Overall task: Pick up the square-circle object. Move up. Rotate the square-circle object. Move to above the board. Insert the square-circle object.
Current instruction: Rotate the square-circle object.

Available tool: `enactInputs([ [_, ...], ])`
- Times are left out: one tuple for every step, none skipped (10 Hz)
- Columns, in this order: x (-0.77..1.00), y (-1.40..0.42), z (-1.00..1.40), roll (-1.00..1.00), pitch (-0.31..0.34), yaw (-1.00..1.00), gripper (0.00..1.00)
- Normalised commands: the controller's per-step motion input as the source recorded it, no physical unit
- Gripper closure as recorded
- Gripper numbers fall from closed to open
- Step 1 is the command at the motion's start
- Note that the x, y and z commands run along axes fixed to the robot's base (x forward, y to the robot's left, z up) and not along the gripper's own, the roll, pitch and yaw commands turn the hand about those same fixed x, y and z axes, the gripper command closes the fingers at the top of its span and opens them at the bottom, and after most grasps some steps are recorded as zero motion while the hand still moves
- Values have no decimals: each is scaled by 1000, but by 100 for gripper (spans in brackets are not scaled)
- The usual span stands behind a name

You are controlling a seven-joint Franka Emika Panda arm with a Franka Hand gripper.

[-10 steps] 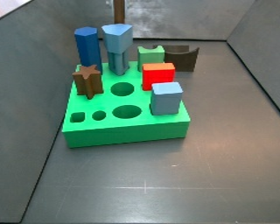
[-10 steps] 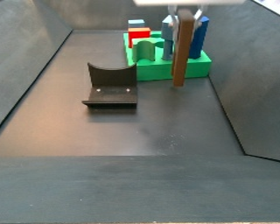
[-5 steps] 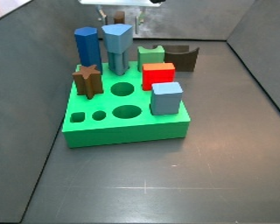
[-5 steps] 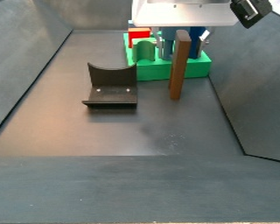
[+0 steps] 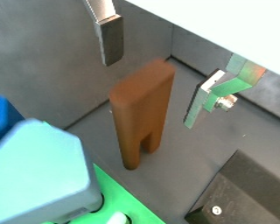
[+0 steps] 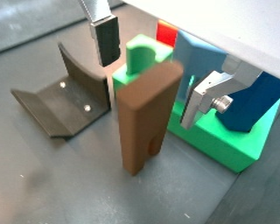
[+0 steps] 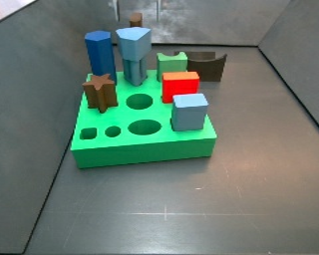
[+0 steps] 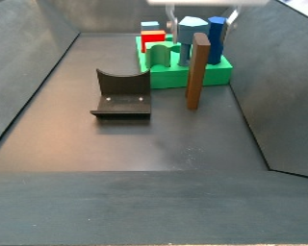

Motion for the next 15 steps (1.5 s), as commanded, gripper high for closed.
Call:
enactInputs([
  [-13, 9, 627, 64, 53, 0, 0],
  [3, 12, 395, 77, 72, 4, 0],
  [8, 10, 217, 79, 86, 10, 0],
  [0, 83, 0, 13, 12, -1000, 0],
  [6, 80, -20, 11, 12, -1000, 0],
  [13, 64, -5, 5, 11, -1000, 0],
  [14, 52, -4, 5, 11, -1000, 0],
  [16, 36, -4, 5, 12, -1000, 0],
  [16, 32, -4, 5, 12, -1000, 0],
  [17, 29, -4, 6, 13, -1000, 0],
  [17, 28, -4, 6, 14, -1000, 0],
  [17, 27, -4, 7, 15, -1000, 0],
  [17, 26, -4, 7, 16, -1000, 0],
  [17, 25, -4, 7, 18, -1000, 0],
  [17, 25, -4, 8, 18, -1000, 0],
])
